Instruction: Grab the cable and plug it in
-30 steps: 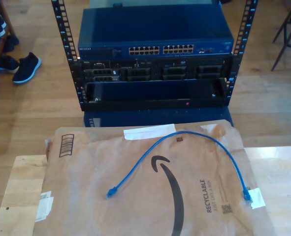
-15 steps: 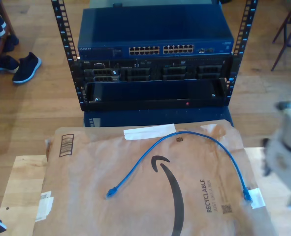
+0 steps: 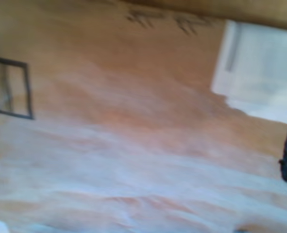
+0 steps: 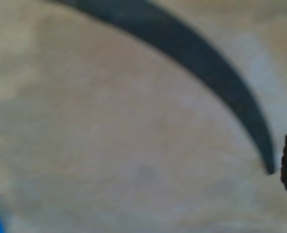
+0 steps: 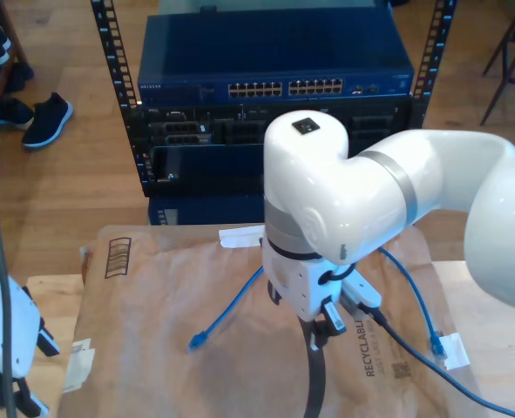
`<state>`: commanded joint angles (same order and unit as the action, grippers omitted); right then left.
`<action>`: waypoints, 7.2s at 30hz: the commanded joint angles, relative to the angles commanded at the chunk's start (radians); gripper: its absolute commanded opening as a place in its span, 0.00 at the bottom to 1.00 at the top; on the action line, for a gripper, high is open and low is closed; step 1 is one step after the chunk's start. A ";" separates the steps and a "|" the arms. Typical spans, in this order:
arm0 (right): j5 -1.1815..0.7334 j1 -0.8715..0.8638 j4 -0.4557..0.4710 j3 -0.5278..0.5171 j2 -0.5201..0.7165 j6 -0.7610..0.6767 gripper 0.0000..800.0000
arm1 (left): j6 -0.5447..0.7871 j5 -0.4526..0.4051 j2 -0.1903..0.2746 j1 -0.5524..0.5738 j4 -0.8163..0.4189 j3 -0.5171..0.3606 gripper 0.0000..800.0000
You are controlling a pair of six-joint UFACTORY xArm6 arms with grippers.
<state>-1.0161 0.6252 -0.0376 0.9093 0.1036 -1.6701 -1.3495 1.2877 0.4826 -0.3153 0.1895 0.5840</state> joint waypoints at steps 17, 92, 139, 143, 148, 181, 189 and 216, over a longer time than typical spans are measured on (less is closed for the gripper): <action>0.124 0.094 -0.012 0.238 -0.387 -0.003 0.96 | -0.138 -0.081 -0.080 0.209 0.000 0.026 1.00; -0.081 -0.334 -0.687 0.012 0.434 -0.084 0.00 | -0.169 0.497 -0.219 0.180 0.824 0.631 0.99; -0.095 -0.336 -0.701 0.009 0.436 -0.084 0.00 | 0.011 0.520 -0.204 0.106 0.962 0.548 0.55; -0.095 -0.336 -0.703 0.009 0.437 -0.084 0.00 | 0.009 0.520 -0.204 0.106 0.962 0.548 0.52; -0.095 -0.336 -0.701 0.011 0.437 -0.084 0.00 | 0.009 0.519 -0.204 0.106 0.962 0.546 0.44; -0.109 -0.336 -0.701 0.008 0.436 -0.084 0.00 | 0.011 0.506 -0.187 0.074 0.965 0.506 0.27; -0.109 -0.336 -0.701 0.006 0.434 -0.084 0.00 | 0.009 0.506 -0.187 0.074 0.965 0.509 0.27; -0.109 -0.336 -0.703 0.008 0.433 -0.084 0.00 | 0.009 0.506 -0.187 0.074 0.977 0.511 0.19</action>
<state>-1.1251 0.2892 -0.7403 0.9170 0.5363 -1.7545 -1.3403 1.7940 0.2954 -0.2417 1.1669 1.0950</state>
